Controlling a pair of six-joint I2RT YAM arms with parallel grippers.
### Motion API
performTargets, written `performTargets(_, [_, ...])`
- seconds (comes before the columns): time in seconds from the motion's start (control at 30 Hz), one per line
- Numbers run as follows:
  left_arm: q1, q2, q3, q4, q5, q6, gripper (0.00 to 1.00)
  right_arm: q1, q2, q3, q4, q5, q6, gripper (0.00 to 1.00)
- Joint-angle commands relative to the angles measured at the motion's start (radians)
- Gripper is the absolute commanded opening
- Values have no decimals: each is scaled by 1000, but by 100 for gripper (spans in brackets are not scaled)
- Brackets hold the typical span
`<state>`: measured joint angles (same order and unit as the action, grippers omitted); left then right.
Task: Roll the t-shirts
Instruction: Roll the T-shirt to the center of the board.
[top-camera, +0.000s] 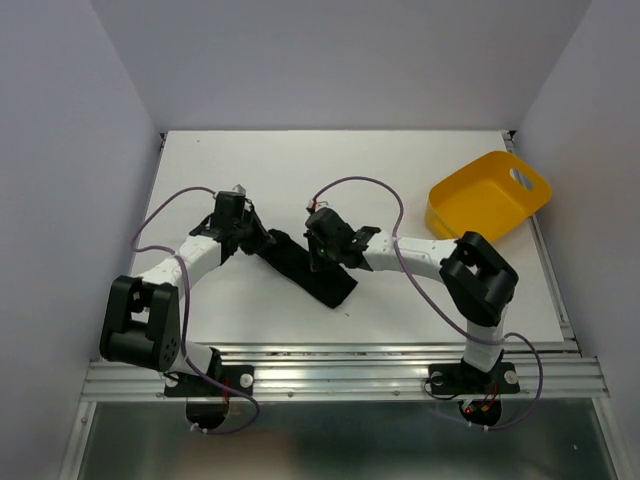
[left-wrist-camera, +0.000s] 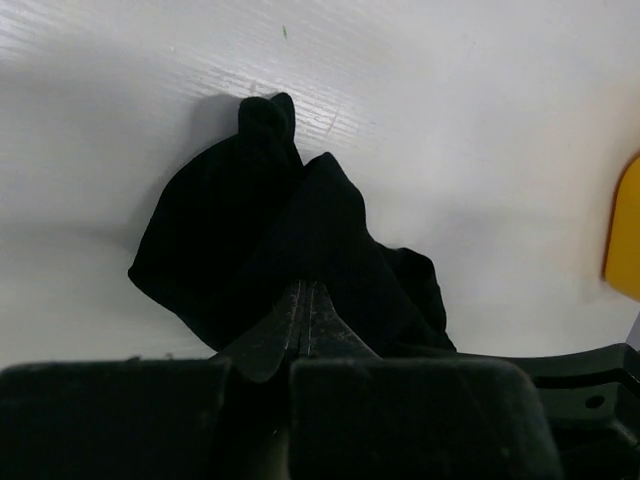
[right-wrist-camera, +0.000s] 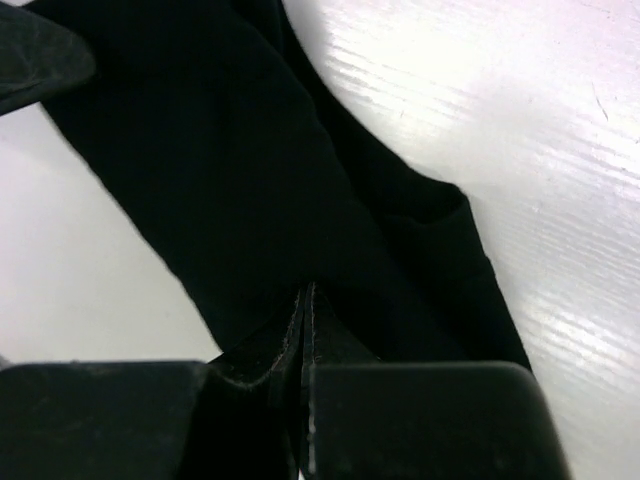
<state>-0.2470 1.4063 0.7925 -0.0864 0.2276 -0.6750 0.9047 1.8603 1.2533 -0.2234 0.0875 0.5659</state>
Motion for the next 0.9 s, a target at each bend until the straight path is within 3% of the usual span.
performTargets(0.0, [-1,52,5,51,-22,12,0,-16,66,52,29,98,-1,1])
performTargets(0.17, [-1,138,36,79,-43,32,0,-43,143,38,-17,189,-17,1])
performTargets(0.37, [-1,198,31,106,-45,26,0,-53,65,-20,-2,152,-44,1])
performTargets(0.63, [-3,-19,20,21,-39,17,0,-53,-231,-81,-14,146,-60,1])
performTargets(0.87, [-3,-83,7,-41,-105,2,0,-53,-273,-161,-27,67,11,1])
